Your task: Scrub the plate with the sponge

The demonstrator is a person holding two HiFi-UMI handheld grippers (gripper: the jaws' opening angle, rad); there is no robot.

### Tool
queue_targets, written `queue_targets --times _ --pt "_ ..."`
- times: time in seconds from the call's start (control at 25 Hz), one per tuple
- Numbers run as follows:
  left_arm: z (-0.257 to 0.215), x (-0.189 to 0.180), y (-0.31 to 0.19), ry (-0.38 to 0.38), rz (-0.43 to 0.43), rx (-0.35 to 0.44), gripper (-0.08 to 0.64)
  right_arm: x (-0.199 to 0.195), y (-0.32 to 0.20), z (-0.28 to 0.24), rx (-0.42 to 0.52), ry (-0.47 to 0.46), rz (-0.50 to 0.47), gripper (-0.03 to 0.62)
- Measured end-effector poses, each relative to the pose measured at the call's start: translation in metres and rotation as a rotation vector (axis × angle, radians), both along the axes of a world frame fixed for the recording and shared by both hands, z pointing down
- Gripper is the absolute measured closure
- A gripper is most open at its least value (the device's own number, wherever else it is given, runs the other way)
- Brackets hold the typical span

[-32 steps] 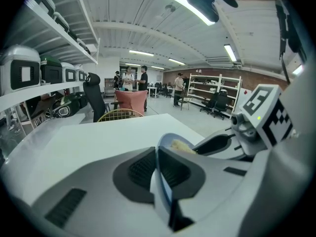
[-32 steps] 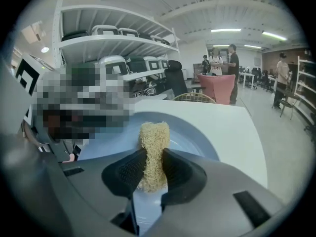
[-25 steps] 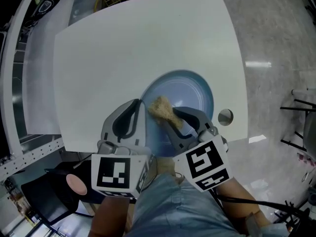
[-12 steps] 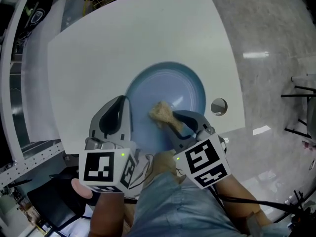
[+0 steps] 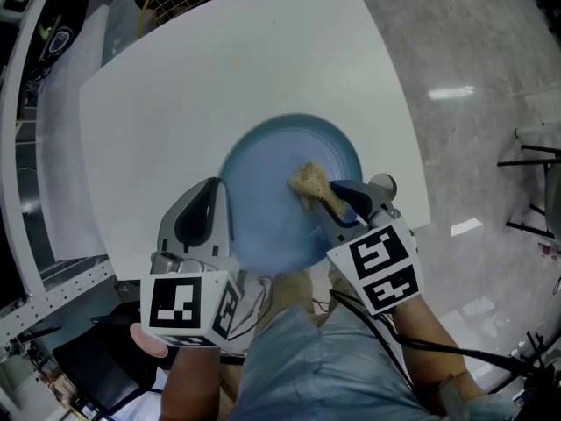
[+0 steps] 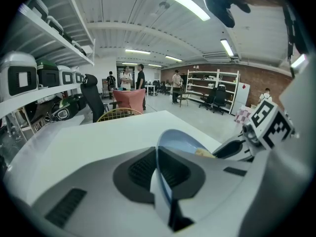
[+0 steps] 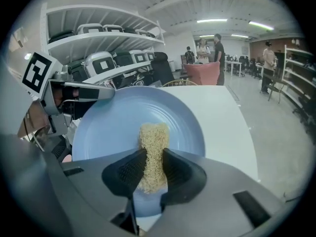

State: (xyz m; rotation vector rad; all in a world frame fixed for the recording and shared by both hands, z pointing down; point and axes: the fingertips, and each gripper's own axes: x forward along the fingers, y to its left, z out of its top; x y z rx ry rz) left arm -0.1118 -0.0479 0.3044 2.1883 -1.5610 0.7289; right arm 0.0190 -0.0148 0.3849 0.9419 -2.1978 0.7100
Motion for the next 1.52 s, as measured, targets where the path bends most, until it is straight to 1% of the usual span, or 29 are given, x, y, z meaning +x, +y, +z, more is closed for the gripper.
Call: queue_targets --times 0.16,0.32,0.6,0.72,0.84,1.12,1.28,1.52 --pt "0.000 0.003 -0.001 0.008 0.001 0.001 0.534 0.007 -0.016 0.000 0.013 0.021 0.016 0.485" --pt "0.001 0.004 -0.002 0.018 0.000 -0.003 0.534 0.005 -0.032 -0.005 0.035 0.034 0.014 0.485" --pt "0.003 0.002 -0.009 0.038 -0.006 -0.010 0.534 -0.026 -0.046 -0.021 0.071 0.016 -0.049 0.485" --pt "0.007 -0.003 -0.014 0.040 -0.010 -0.016 0.534 -0.045 -0.040 -0.025 0.071 -0.005 -0.090 0.485" --pt "0.013 -0.009 -0.018 0.039 -0.013 -0.026 0.534 -0.060 -0.027 -0.024 0.052 -0.030 -0.124 0.485" --pt "0.033 -0.019 -0.029 0.041 -0.006 -0.044 0.535 -0.079 0.000 -0.016 -0.009 -0.073 -0.187 0.485" --pt "0.049 -0.023 -0.040 0.066 0.000 -0.053 0.537 -0.075 -0.008 -0.016 -0.011 -0.106 -0.136 0.485" --pt "0.077 -0.030 -0.050 0.081 0.026 -0.058 0.537 -0.070 -0.027 -0.023 0.043 -0.110 -0.066 0.485"
